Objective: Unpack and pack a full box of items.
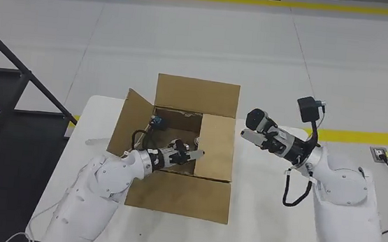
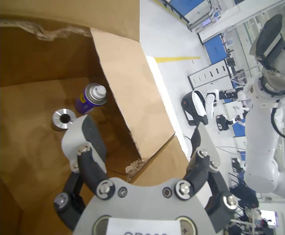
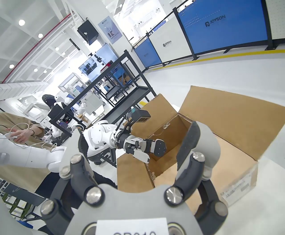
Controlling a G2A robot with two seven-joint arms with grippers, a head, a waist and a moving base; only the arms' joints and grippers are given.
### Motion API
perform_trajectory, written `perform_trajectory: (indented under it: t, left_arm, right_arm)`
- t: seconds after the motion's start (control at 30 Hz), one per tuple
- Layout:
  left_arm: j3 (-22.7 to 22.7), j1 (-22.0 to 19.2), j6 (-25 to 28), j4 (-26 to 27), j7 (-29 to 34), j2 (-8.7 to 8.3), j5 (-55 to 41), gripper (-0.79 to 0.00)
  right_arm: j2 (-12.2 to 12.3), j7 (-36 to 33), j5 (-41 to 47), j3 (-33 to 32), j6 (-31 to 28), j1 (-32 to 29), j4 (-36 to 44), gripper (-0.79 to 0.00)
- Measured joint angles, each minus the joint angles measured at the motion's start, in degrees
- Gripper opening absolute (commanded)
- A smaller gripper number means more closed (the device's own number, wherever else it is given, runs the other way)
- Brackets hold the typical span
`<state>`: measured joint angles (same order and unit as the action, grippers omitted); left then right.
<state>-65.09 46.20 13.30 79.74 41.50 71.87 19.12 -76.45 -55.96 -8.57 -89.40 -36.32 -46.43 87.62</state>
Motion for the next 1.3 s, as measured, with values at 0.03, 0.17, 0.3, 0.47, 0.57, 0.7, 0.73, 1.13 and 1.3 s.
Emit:
perform_trajectory:
  t: [0.03,0.17,0.3,0.47,0.57,0.7,0.73,1.13,1.3]
  left_arm:
    - [1.0,-0.9,0.3,-1.9,-0.2,0.35,-1.2,0.000]
    - [3.9,-3.6,1.7,-7.6,-1.0,1.48,-5.5,0.000]
    - [6.3,-5.8,3.2,-12.7,-0.8,2.57,-9.5,0.000]
    - [9.2,-8.6,5.2,-17.8,-1.4,4.03,-13.3,0.000]
    - [10.5,-9.8,6.4,-20.2,-1.9,4.79,-14.8,0.000]
    - [11.4,-10.6,8.4,-21.5,-1.7,5.38,-16.3,0.000]
    - [11.2,-10.7,9.1,-21.5,-1.5,5.39,-16.7,0.000]
    - [8.0,-9.1,9.7,-12.2,-0.9,4.54,-17.9,0.000]
    - [10.3,-10.3,8.0,-10.7,-3.6,5.59,-18.3,0.000]
  right_arm:
    - [0.3,-0.2,0.4,-0.5,-0.1,-0.3,0.0,0.000]
    - [1.0,-0.7,1.5,-1.5,-0.2,-0.9,0.0,0.000]
    - [1.6,-1.0,2.3,-1.8,-0.3,-1.1,-0.1,0.000]
    - [2.4,-0.9,3.0,-2.1,-0.4,-1.4,-0.3,0.000]
    - [2.8,-0.8,3.4,-2.2,-0.3,-1.7,-0.2,0.000]
    - [3.4,-0.7,3.7,-2.2,-0.1,-1.9,0.0,0.000]
    - [3.6,-0.7,3.8,-2.2,0.0,-1.9,0.1,0.000]
    - [5.2,1.1,4.4,-3.4,0.7,-1.2,-0.7,0.000]
    - [6.0,3.6,3.3,-5.6,2.0,-1.9,-1.1,0.000]
